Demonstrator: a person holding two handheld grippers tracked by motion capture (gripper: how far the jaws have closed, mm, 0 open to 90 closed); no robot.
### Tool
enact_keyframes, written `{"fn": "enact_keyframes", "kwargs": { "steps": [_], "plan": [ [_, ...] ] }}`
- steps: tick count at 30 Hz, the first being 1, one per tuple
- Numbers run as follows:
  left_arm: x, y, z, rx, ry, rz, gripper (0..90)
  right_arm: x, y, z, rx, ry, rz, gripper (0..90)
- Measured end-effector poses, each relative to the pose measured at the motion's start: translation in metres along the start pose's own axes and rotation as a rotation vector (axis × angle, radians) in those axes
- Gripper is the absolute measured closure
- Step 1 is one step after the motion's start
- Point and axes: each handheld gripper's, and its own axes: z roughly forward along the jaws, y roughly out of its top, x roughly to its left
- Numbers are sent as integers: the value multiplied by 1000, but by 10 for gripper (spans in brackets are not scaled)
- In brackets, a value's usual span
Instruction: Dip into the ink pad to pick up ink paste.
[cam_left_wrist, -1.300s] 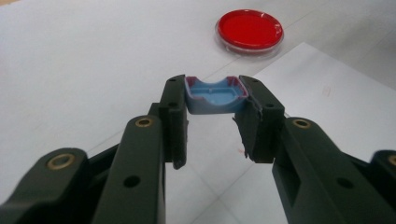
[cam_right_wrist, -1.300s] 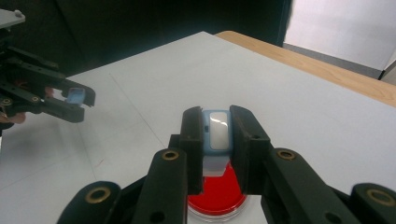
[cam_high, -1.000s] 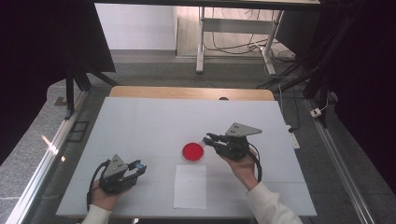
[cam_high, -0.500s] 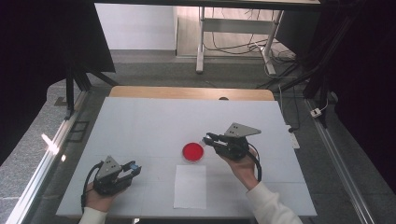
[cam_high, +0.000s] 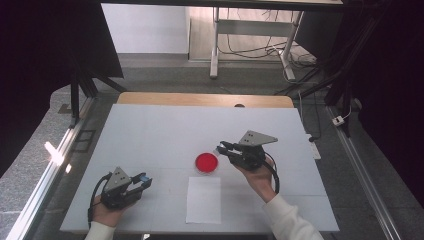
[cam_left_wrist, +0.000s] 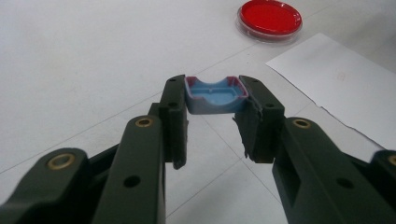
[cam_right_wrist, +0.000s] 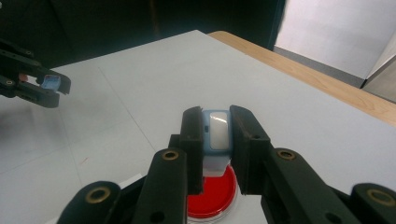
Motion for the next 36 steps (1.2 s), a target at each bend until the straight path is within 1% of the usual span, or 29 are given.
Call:
{"fn": "enact_keyframes", "kwargs": {
  "steps": [10,17,20,23,29,30,35,36],
  "plan": [
    [-2,1,1,4,-5,8,646,-4,-1,6,28,-6,3,753],
    [-2,1,2,6,-5,9,646,-5,0,14,62,-8,-22,753],
    [-2,1,2,7,-5,10,646,-6,0,17,64,-6,-24,753],
    [-2,1,2,8,-4,10,646,-7,1,20,83,-8,-29,753],
    [-2,1,3,8,-4,10,646,-6,3,30,111,4,-46,753],
    [-2,1,3,9,-4,10,646,-6,3,31,124,3,-52,753],
    [-2,1,2,9,-7,12,646,-5,1,38,148,13,-57,753],
    [-2,1,3,10,-6,13,646,-5,1,40,161,15,-62,753]
  ]
}}
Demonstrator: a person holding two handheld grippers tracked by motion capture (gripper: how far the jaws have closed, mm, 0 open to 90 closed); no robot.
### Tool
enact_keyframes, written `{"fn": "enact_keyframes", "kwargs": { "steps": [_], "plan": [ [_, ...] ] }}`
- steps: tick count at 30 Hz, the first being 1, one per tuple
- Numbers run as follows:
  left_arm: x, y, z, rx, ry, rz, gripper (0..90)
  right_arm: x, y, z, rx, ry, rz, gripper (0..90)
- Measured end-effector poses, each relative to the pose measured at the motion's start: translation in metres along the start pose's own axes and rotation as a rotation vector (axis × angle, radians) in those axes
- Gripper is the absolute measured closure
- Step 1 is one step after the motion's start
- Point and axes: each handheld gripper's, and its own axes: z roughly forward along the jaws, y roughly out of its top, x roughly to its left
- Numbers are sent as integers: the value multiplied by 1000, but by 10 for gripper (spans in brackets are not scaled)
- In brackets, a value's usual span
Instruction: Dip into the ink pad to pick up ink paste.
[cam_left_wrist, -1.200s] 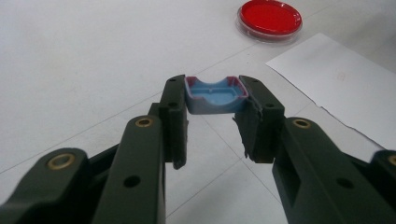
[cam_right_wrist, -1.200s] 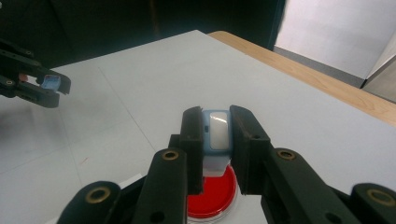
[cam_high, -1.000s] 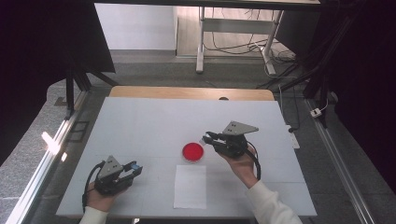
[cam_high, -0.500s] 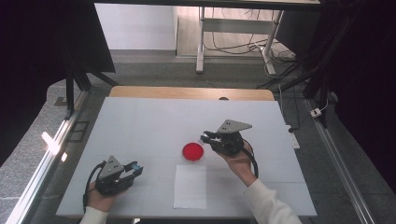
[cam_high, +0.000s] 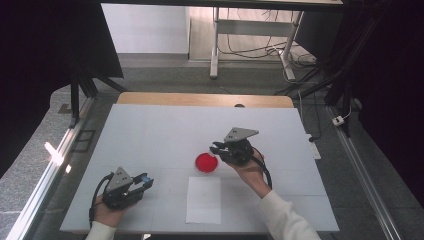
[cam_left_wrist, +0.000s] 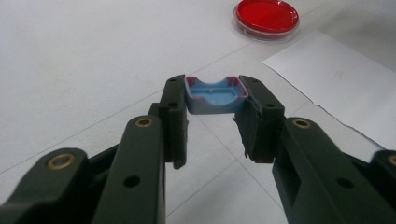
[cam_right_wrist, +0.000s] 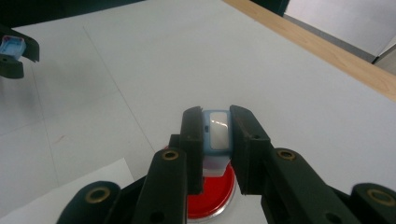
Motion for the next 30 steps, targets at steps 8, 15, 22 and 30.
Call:
{"fn": "enact_keyframes", "kwargs": {
  "steps": [8,15,22,30],
  "plan": [
    [0,0,2,6,-4,0,646,0,-1,15,60,17,-14,753],
    [0,0,2,6,-5,0,646,1,-1,22,89,26,-24,753],
    [0,0,2,7,-7,0,646,2,-1,31,107,41,-30,753],
    [0,0,2,7,-8,2,646,1,-2,36,130,37,-38,753]
  ]
}}
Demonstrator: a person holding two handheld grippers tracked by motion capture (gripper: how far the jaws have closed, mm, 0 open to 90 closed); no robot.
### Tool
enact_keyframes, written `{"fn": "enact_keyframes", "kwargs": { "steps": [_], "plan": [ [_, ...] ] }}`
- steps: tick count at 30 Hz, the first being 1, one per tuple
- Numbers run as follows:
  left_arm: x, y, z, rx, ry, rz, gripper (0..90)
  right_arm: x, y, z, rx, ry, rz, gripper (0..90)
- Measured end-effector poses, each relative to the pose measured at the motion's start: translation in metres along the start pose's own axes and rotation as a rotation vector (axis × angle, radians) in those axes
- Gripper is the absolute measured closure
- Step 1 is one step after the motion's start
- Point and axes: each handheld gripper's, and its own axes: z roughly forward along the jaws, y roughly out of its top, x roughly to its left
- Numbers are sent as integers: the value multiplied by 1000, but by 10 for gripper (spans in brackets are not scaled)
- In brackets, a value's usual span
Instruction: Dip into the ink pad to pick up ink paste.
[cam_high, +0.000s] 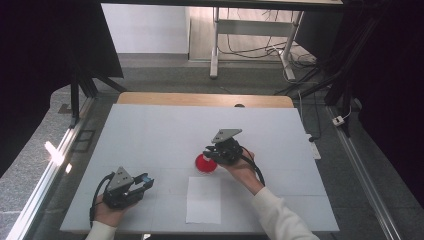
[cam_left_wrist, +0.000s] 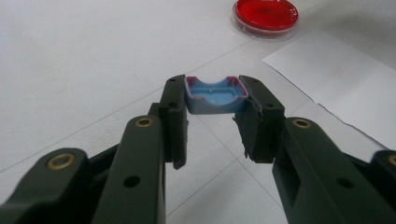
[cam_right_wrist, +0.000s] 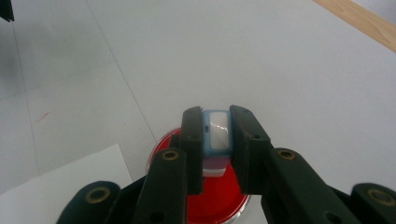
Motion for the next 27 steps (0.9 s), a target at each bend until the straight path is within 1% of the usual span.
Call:
{"fn": "enact_keyframes", "kwargs": {
  "steps": [11,15,20,27],
  "plan": [
    [0,0,0,3,-2,-1,646,-2,-2,6,19,1,8,752],
    [0,0,0,4,-3,-1,646,-2,-2,7,21,2,7,752],
    [1,0,0,5,-4,0,646,-2,-4,9,38,-1,3,752],
    [1,0,0,4,-4,-2,646,-2,-4,10,35,-1,7,752]
  ]
}}
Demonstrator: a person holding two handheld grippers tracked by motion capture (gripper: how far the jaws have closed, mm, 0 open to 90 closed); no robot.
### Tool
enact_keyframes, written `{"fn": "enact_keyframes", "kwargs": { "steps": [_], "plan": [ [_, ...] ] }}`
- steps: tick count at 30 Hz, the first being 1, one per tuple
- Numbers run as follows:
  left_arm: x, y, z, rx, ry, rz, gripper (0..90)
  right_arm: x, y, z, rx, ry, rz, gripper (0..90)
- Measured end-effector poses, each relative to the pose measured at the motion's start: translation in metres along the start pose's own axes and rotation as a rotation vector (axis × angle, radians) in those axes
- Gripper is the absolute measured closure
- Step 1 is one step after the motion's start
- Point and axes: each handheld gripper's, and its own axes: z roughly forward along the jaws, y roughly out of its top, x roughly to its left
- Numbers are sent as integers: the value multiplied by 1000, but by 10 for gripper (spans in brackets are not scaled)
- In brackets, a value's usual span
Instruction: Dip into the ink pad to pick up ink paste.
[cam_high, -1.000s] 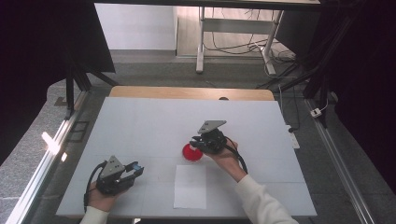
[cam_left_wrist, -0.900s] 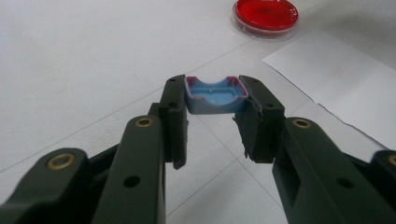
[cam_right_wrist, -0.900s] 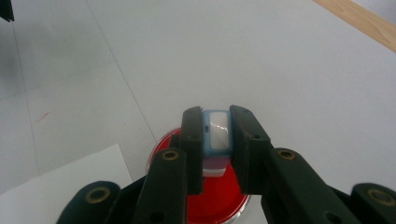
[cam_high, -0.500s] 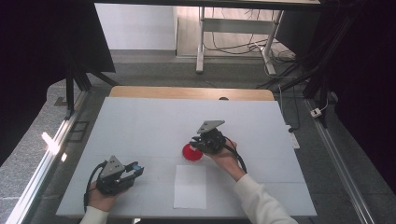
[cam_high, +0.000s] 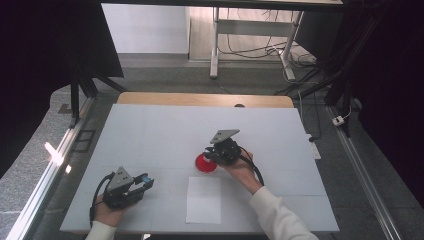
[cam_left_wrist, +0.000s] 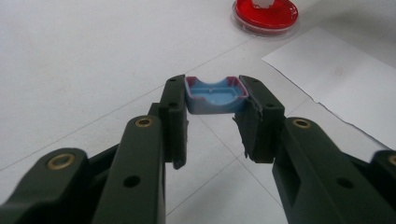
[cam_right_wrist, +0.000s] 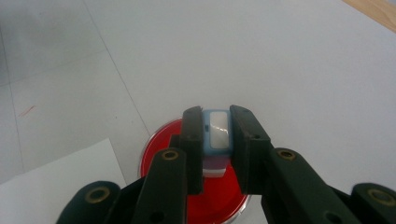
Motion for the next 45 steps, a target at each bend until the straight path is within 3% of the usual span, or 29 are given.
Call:
{"fn": "enact_keyframes", "kwargs": {
  "steps": [36,39,45],
  "plan": [
    [0,0,0,1,-4,1,646,1,-4,4,-10,-3,17,755],
    [0,0,0,-1,-5,0,645,3,-1,1,-5,-20,-8,755],
    [0,0,0,-4,-4,-1,646,7,1,-3,-21,-13,-4,755]
  ]
}}
